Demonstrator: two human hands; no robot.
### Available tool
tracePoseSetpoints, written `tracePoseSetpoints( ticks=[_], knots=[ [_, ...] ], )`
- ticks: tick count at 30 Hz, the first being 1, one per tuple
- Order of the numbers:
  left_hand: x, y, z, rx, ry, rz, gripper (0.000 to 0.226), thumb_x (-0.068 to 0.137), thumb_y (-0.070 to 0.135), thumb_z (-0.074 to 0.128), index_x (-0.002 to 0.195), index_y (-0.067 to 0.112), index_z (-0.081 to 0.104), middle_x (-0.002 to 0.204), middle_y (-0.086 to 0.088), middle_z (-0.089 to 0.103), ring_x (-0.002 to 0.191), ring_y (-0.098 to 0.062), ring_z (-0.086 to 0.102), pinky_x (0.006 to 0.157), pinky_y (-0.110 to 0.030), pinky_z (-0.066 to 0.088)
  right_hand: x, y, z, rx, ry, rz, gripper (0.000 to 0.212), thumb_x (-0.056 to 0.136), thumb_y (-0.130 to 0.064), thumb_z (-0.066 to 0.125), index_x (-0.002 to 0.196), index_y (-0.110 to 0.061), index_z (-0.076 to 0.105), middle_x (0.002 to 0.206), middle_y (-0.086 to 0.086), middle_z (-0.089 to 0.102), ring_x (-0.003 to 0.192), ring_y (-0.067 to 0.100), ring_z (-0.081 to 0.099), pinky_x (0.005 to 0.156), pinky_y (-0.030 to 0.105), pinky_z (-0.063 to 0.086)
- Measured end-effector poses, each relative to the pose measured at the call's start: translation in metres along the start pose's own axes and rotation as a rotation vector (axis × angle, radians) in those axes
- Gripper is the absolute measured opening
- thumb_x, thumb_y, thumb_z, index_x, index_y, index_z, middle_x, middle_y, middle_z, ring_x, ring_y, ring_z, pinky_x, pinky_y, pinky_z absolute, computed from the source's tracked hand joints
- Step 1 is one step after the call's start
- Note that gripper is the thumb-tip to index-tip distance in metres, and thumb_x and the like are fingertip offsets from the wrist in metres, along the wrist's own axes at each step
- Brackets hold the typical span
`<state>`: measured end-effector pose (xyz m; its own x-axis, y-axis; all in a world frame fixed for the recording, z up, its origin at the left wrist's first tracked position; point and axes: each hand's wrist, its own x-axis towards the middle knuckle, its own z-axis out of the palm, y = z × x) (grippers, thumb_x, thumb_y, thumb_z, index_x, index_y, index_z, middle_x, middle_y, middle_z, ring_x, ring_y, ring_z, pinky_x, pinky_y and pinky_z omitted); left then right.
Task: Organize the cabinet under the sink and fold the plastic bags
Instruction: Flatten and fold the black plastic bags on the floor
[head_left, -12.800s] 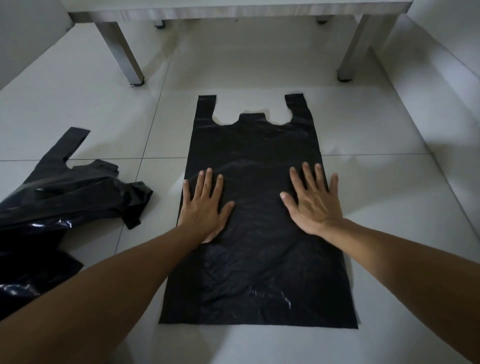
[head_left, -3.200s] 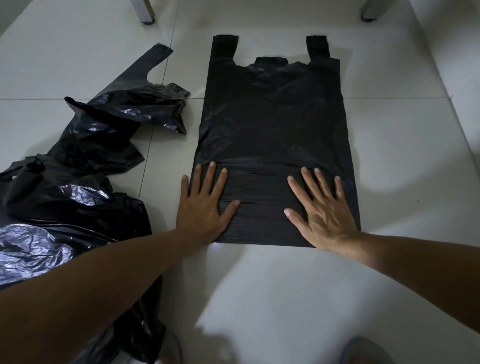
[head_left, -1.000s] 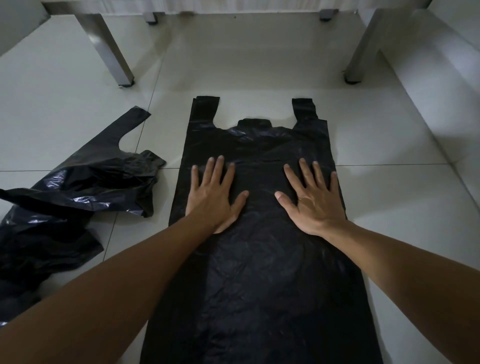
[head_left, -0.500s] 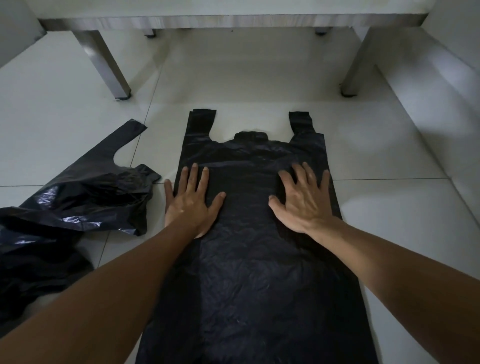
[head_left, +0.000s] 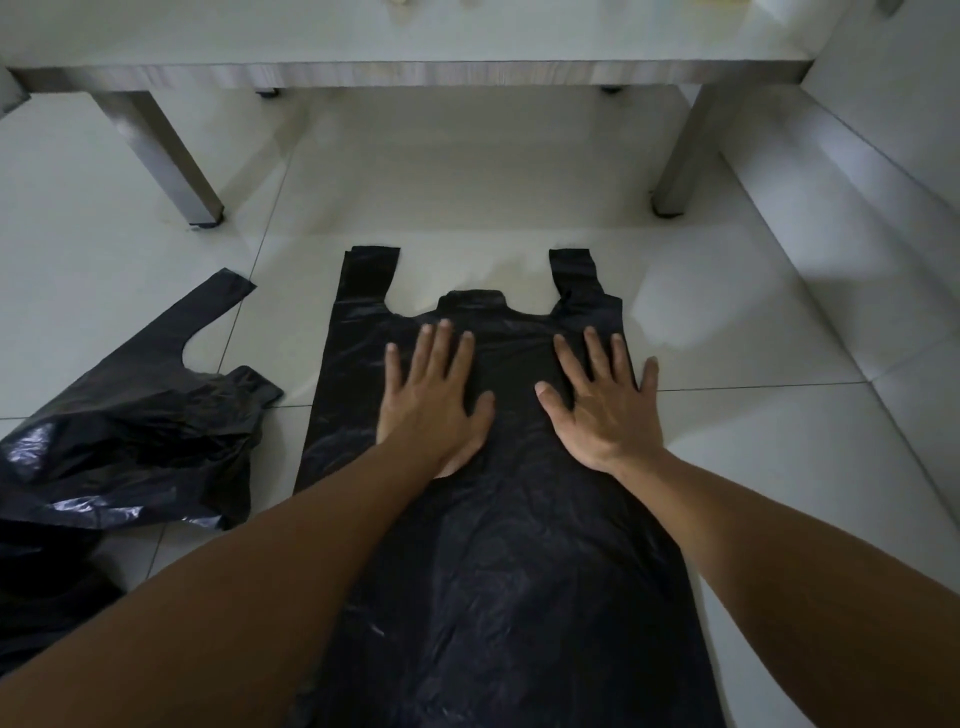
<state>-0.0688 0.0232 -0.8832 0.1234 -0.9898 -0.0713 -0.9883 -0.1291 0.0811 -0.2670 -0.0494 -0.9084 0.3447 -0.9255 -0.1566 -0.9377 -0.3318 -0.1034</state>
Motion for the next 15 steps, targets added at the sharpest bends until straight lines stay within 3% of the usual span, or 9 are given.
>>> tracePoseSetpoints(
  ticks=[3,5,7,10,12,14,15],
  knots=[
    [0.006,0.010,0.019,-0.023,-0.088,0.001,0.073,0.093,0.065,0.006,0.152,0.029,-0.015,0.160,-0.001,-0.020,0.147,-0.019,-0.022,0.118,-0.053,-0.007,-0.001,-0.001,-0.002,0.091,0.043,-0.012,0.064,0.098,-0.061,0.016,0.156,-0.036,0.003,0.165,-0.002,-0.004,0.152,0.024,-0.006,0.119,0.057,-0.004],
    [0.004,0.007,0.027,0.016,-0.053,-0.018,0.073,0.092,0.067,0.002,0.151,0.030,-0.018,0.159,0.001,-0.023,0.146,-0.019,-0.023,0.118,-0.053,-0.008,0.004,0.001,-0.007,0.289,0.273,0.080,0.064,0.097,-0.050,0.040,0.151,-0.019,0.028,0.159,0.009,0.024,0.147,0.030,0.021,0.117,0.052,0.013],
    [0.003,0.007,0.030,0.020,-0.043,-0.011,0.073,0.091,0.068,0.001,0.151,0.031,-0.020,0.159,0.001,-0.025,0.146,-0.019,-0.024,0.118,-0.053,-0.009,0.017,0.009,-0.018,0.461,0.459,0.259,0.058,0.091,-0.042,0.056,0.139,-0.011,0.043,0.139,0.012,0.047,0.130,0.033,0.042,0.106,0.048,0.030],
    [0.004,0.008,0.029,0.022,-0.038,-0.001,0.074,0.090,0.068,-0.002,0.151,0.030,-0.021,0.158,0.000,-0.027,0.145,-0.018,-0.025,0.118,-0.053,-0.010,0.046,0.022,-0.047,0.640,0.273,0.476,0.060,0.091,-0.041,0.058,0.141,-0.018,0.035,0.121,0.003,0.058,0.119,0.028,0.049,0.101,0.045,0.029],
    [0.003,0.008,0.029,0.021,-0.029,-0.007,0.075,0.089,0.068,-0.005,0.151,0.030,-0.021,0.158,0.000,-0.027,0.145,-0.018,-0.026,0.118,-0.053,-0.009,0.065,0.028,-0.059,0.791,0.142,0.543,0.063,0.087,-0.040,0.060,0.140,-0.020,0.035,0.108,-0.002,0.053,0.107,0.023,0.049,0.102,0.040,0.029],
    [0.002,0.008,0.029,0.019,-0.019,-0.010,0.075,0.088,0.068,-0.006,0.150,0.029,-0.022,0.158,0.000,-0.027,0.145,-0.018,-0.026,0.118,-0.053,-0.010,0.077,0.030,-0.065,0.981,0.116,0.557,0.053,0.073,-0.039,0.067,0.121,-0.024,0.050,0.095,-0.006,0.045,0.096,0.020,0.048,0.097,0.035,0.038],
    [0.002,0.008,0.029,0.015,-0.018,-0.010,0.075,0.088,0.067,-0.006,0.151,0.029,-0.022,0.158,0.000,-0.027,0.145,-0.018,-0.026,0.118,-0.052,-0.010,0.081,0.029,-0.067,1.055,0.127,0.551,0.039,0.066,-0.038,0.069,0.098,-0.024,0.053,0.085,-0.007,0.043,0.086,0.019,0.049,0.084,0.030,0.042]
  ],
)
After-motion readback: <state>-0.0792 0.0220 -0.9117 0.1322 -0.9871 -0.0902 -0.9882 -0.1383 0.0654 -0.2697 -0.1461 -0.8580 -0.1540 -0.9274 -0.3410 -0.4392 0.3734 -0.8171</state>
